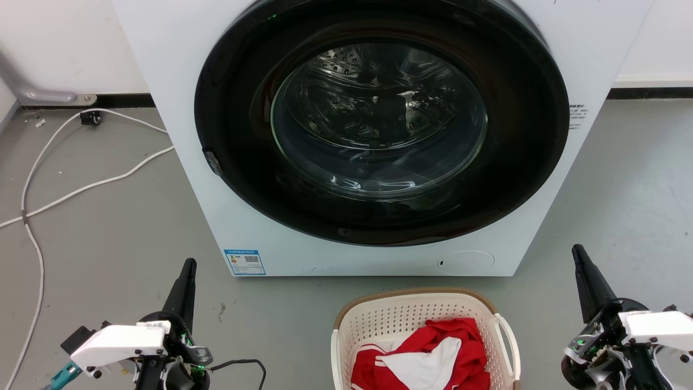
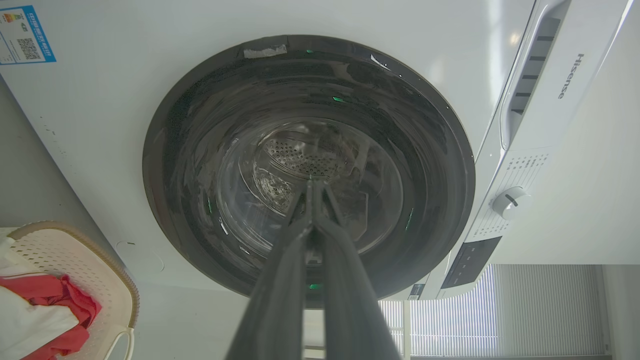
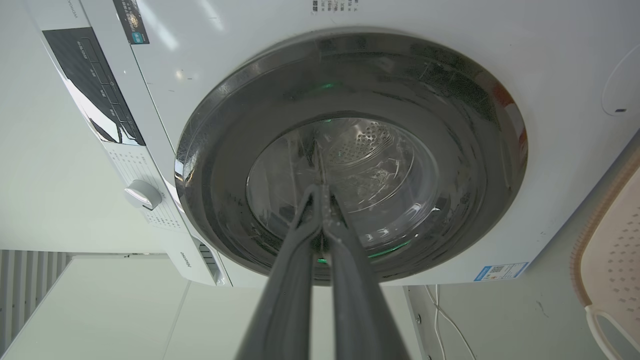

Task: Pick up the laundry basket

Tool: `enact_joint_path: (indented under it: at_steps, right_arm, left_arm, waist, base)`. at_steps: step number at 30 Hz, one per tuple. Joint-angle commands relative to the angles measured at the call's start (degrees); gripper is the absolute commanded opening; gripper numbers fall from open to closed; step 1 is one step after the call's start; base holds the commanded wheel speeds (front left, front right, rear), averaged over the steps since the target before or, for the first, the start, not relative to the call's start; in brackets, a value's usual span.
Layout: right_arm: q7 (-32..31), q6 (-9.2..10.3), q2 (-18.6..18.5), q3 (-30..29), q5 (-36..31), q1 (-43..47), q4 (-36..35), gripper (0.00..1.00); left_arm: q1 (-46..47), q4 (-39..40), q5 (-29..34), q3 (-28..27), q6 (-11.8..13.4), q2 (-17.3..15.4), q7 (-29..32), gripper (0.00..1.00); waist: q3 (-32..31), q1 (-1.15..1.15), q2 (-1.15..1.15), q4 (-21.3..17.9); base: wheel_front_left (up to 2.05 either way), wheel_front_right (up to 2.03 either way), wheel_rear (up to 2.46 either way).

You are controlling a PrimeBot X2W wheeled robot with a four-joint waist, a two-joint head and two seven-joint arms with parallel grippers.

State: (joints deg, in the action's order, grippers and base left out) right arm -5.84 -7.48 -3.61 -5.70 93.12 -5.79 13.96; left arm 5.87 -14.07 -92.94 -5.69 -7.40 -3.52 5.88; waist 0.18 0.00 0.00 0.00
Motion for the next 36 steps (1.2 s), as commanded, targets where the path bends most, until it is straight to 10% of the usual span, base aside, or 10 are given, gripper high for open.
enact_joint_path:
  at_steps: [1, 12, 13, 36]
  right_arm:
    - [-0.1, -0.02, 0.2, -0.1, -0.4, -0.6, 0.1, 0.0]
    - [-0.2, -0.02, 0.3, -0.2, -0.4, -0.6, 0.1, 0.0]
    - [-0.1, 0.0, 0.1, -0.2, -0.3, 0.0, 0.0, 1.0]
    - [5.7, -0.01, 0.2, 2.0, -16.1, 0.1, -2.8, 1.0]
  left_arm:
    - [0.5, -0.1, 0.2, -0.1, -0.2, 0.0, 0.1, 0.0]
    - [0.6, -0.1, 0.3, -0.2, -0.2, 0.1, 0.2, 0.0]
    - [0.0, 0.0, 0.0, -0.1, 0.0, 0.1, 0.0, 1.0]
    - [1.4, 2.9, 16.0, 2.8, 0.0, 0.3, -5.8, 1.0]
  waist:
    - [0.0, 0.0, 0.0, 0.0]
    - [0.0, 0.0, 0.0, 0.0]
    - [0.0, 0.0, 0.0, 0.0]
    - [-0.1, 0.0, 0.0, 0.3]
  base:
    - [0.0, 0.0, 0.0]
    - [0.0, 0.0, 0.0]
    - [0.0, 0.0, 0.0]
    - [0.0, 0.0, 0.0]
